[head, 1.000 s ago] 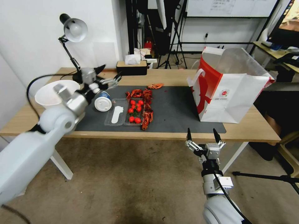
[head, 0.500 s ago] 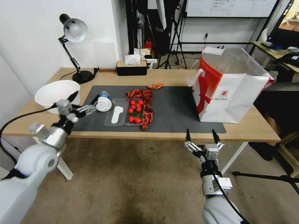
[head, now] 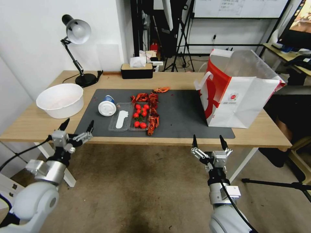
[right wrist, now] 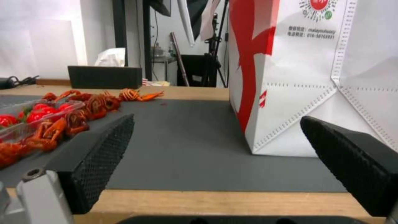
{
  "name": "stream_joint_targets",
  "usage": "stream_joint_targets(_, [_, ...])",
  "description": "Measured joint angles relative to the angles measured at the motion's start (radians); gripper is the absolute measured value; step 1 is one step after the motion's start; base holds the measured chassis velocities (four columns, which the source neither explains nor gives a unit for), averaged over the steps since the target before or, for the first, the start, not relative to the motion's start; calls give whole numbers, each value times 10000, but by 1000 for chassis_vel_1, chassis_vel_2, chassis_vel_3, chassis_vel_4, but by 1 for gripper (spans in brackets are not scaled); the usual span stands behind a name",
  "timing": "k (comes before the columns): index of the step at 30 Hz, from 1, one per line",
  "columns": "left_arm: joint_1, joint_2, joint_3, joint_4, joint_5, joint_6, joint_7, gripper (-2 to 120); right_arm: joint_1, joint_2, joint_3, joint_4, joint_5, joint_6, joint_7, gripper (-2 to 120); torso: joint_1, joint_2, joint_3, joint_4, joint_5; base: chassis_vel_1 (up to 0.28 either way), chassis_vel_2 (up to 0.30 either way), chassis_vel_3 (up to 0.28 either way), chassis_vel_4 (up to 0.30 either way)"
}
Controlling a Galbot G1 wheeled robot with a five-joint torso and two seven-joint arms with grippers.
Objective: Pick up the trash from the table and place it into the takeout bag.
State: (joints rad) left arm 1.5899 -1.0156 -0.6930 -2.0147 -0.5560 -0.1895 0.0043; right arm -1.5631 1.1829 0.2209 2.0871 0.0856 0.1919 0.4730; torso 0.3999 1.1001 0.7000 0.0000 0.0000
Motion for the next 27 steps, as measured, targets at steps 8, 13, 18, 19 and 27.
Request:
stream_joint_targets(8, [256, -180, -52, 132, 279, -288, -66, 100, -135, 61, -46, -85, -81, 7, -2, 100, 1, -1, -1, -1, 0, 0, 0, 0, 0])
stream_joint_targets(13, [447, -337, -52, 241, 499, -449, -114, 100, -168, 76, -47, -132, -114, 31, -5, 100, 0, -1, 0, 0, 0, 0, 0, 0, 0])
stream_joint_targets(18, [621, -470, 37, 395, 895, -653, -121, 100, -165, 88, -54, -158, -121, 36, -6, 100, 0, -1, 0, -1, 0, 0, 0, 0, 0])
stream_joint_targets(19, [621, -470, 37, 395, 895, -653, -121, 100, -165, 88, -54, -158, -121, 36, -6, 100, 0, -1, 0, -1, 0, 0, 0, 0, 0])
stream_joint_targets(27, [847, -762, 274, 658, 1266, -1073, -133, 100, -207, 104, -46, -219, -130, 74, -6, 100, 0, -1, 0, 0, -1, 0, 0, 0, 0])
